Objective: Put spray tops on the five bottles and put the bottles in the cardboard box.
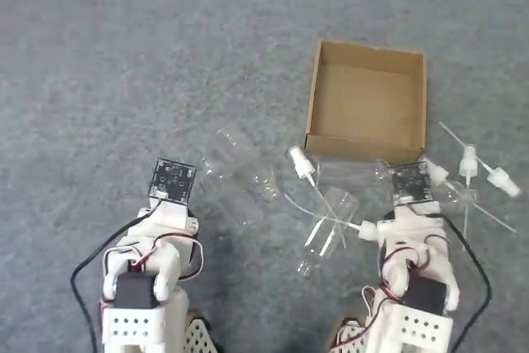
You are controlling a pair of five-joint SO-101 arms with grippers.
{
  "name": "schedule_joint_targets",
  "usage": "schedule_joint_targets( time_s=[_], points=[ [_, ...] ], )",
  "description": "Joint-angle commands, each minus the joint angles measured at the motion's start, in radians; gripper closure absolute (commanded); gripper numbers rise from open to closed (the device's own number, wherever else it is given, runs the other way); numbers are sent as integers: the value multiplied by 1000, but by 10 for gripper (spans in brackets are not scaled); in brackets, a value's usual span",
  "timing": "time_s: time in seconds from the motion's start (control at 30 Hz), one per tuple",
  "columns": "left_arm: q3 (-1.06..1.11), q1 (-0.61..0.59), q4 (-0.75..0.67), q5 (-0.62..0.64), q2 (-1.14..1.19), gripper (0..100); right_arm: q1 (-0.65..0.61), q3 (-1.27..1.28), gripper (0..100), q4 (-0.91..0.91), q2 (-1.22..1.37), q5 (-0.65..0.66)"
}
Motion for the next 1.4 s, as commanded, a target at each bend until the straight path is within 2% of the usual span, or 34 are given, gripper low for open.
schedule_joint_targets(
  time_s=[0.0,0.17,0.27,0.43,0.63,0.87,1.13,1.37],
  points=[
    [-5,6,5,-5,-18,975,101,-213,946,-30,-10,9],
    [-5,6,5,-5,-18,975,156,-391,946,-47,18,49],
    [-5,6,5,-5,-18,975,179,-470,946,-88,134,75],
    [-5,3,5,-5,-18,975,220,-631,946,-182,484,80],
    [-5,2,5,-5,-18,975,225,-937,943,-171,977,83],
    [-5,2,5,-5,-18,975,328,-1361,778,-24,1494,242],
    [-5,2,5,-5,-18,975,432,-1649,775,4,1951,422],
    [-5,2,5,-5,-18,975,441,-1749,775,-8,2199,503]
  ],
)
